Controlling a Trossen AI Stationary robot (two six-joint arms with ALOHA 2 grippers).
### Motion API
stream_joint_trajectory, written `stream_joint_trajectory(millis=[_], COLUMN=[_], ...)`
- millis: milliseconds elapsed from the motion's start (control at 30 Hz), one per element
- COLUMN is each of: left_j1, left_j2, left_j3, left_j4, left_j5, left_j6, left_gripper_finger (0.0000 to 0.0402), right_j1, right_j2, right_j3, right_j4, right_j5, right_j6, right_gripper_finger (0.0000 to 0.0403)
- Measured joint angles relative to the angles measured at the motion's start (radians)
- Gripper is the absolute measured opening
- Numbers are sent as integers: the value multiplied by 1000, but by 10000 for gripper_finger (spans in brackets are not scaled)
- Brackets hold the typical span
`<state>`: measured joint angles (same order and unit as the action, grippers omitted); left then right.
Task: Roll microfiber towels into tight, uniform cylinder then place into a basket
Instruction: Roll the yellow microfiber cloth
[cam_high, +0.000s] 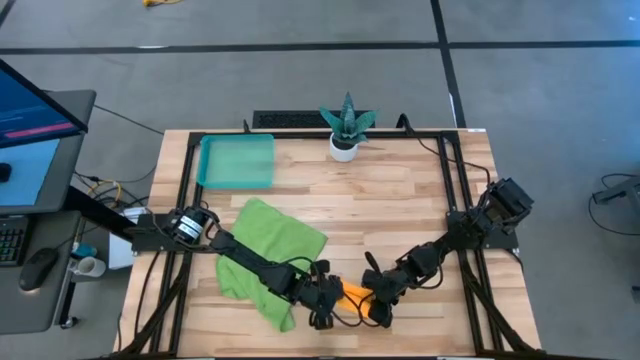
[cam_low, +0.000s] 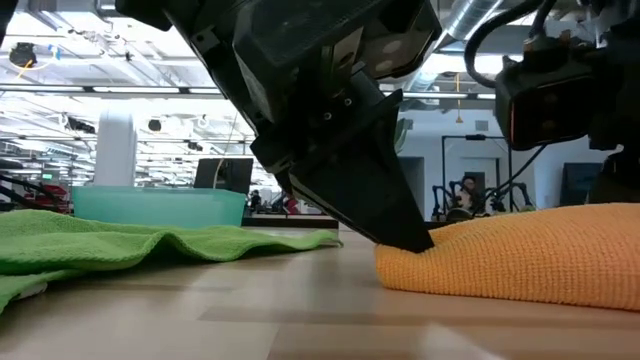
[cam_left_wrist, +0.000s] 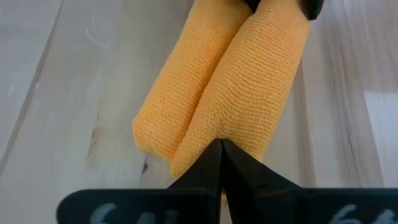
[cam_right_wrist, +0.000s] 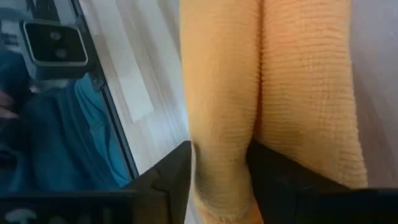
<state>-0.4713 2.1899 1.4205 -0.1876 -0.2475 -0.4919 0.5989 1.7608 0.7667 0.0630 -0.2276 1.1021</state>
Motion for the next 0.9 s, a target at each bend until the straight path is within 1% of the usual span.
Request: stream_joint_trajectory(millis=[100,200,367,467,533,633,733,800,900], left_j1=[0,0,0,0,0,0,0,0,0], left_j2=[0,0,0,0,0,0,0,0,0], left_j3=[-2,-2,-2,-2,-2,-2,-2,-2,-2], left_j4=[16,23,22,22,22,22,22,22,23], left_j5=[0,0,0,0,0,1,1,1,1], left_j6=[0,0,0,0,0,-1,-2,-2,-2], left_gripper_finger=[0,0,0,0,0,0,0,0,0], right_j1=[3,4,28,59,90,155,214,237,245], right_j2=[-31,-79,-184,-240,-271,-283,-243,-201,-135], right_j3=[-3,-5,-5,-5,-4,-2,-1,-1,-1], right_j4=[-26,-100,-276,-294,-272,-208,-126,-81,-27], right_j5=[11,36,139,210,289,487,666,735,755], right_j6=[-36,-56,-62,-63,-63,-76,-136,-142,-144], right_gripper_finger=[183,182,173,170,170,170,170,168,158])
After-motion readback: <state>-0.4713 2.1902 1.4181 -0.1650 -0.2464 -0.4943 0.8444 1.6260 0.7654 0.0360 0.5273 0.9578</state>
